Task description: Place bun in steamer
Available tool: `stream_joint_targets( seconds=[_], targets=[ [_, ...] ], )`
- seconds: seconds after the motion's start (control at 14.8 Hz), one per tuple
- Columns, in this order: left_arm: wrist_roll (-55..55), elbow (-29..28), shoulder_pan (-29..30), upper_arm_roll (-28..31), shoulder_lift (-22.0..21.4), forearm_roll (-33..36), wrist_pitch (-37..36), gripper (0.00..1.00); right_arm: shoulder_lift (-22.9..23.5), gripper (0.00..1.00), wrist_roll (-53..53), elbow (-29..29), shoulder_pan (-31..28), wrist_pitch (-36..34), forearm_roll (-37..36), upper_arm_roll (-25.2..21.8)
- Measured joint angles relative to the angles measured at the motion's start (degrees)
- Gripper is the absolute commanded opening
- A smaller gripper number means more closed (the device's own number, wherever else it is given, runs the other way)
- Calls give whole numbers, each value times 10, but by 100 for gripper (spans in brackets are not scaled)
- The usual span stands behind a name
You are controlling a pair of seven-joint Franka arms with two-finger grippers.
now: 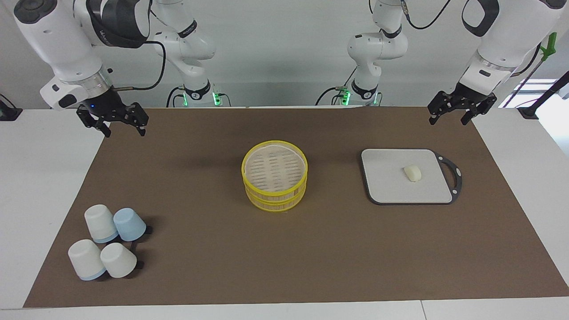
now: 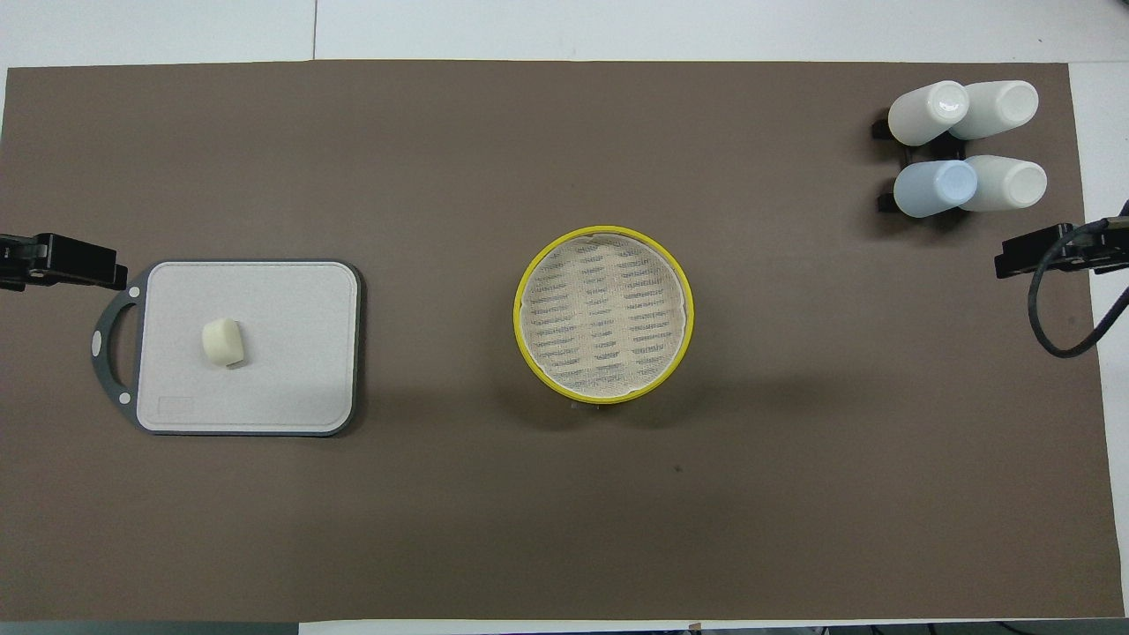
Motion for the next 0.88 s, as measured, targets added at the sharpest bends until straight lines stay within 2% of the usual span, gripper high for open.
stream_joint_targets(
  seconds=[0.61,0.88],
  targets=[
    [0,0,-1,0,1,0,-1,100,0,100,0,-3,2,-1,0,4],
    [-32,-24,-4,-2,-5,0,8,100,1,100,43,-10,50,2,2,8]
  ],
)
